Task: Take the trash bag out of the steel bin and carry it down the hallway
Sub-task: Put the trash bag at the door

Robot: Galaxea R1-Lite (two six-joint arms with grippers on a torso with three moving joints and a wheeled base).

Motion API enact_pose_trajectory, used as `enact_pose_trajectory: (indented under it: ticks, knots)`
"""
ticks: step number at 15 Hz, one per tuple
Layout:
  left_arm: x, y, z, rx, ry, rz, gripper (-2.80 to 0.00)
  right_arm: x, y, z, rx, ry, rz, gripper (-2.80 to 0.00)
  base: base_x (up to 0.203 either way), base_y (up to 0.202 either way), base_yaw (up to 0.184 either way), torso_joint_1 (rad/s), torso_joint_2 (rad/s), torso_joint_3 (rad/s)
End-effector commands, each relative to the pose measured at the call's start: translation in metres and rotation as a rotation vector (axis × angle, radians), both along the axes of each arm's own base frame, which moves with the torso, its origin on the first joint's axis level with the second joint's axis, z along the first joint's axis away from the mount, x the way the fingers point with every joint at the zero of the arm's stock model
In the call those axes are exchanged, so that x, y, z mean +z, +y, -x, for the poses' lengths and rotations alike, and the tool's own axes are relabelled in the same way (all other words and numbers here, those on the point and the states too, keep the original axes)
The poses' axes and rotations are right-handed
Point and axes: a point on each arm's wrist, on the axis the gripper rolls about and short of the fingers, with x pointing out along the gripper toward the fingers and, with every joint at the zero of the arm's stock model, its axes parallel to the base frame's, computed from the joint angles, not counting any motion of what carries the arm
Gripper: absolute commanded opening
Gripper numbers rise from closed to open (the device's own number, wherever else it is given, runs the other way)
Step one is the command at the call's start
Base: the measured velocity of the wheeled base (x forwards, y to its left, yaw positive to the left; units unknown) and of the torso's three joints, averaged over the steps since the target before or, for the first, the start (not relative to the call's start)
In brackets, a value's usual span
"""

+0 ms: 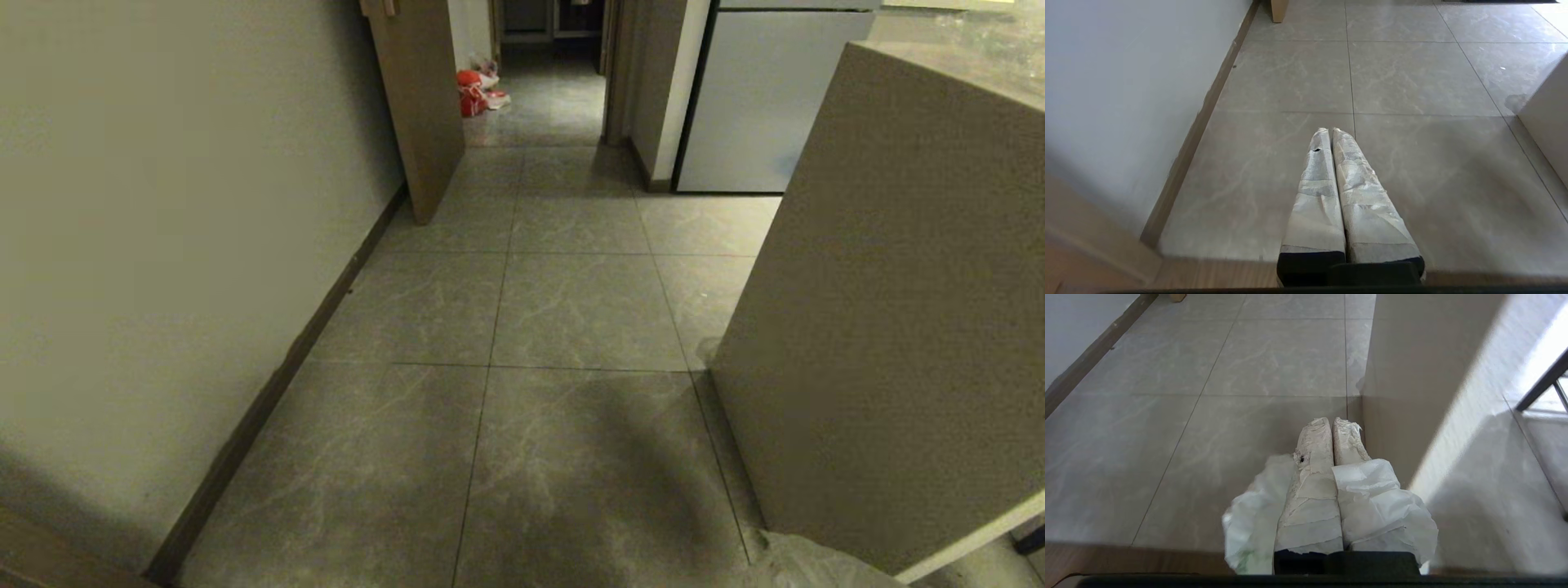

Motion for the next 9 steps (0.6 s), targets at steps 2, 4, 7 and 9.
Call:
enact_pose_trajectory:
  ticks: [2, 4, 7, 9]
  knots:
    - [-0.0004, 0.0000, -0.0001, 0.000, 0.001, 0.001, -2.80, -0.0001, 0.0000, 0.0001, 0.000, -0.001, 0.000, -2.80, 0.192, 0.000, 0.000, 0.002, 0.00, 0.002]
    - [-0.0004, 0.0000, -0.0001, 0.000, 0.001, 0.001, -2.80, -0.0001, 0.0000, 0.0001, 0.000, -0.001, 0.000, -2.80, 0.193, 0.000, -0.001, 0.001, 0.00, 0.003]
    - [-0.0004, 0.0001, -0.0001, -0.001, 0.001, 0.001, -2.80, -0.0001, 0.0000, 0.0001, 0.000, -0.001, 0.000, -2.80, 0.190, 0.000, 0.000, 0.002, 0.00, 0.007]
    - [-0.0004, 0.0000, -0.0001, 0.000, 0.001, 0.001, -2.80, -0.0001, 0.0000, 0.0001, 0.000, -0.001, 0.000, -2.80, 0.185, 0.000, 0.000, 0.004, 0.00, 0.003]
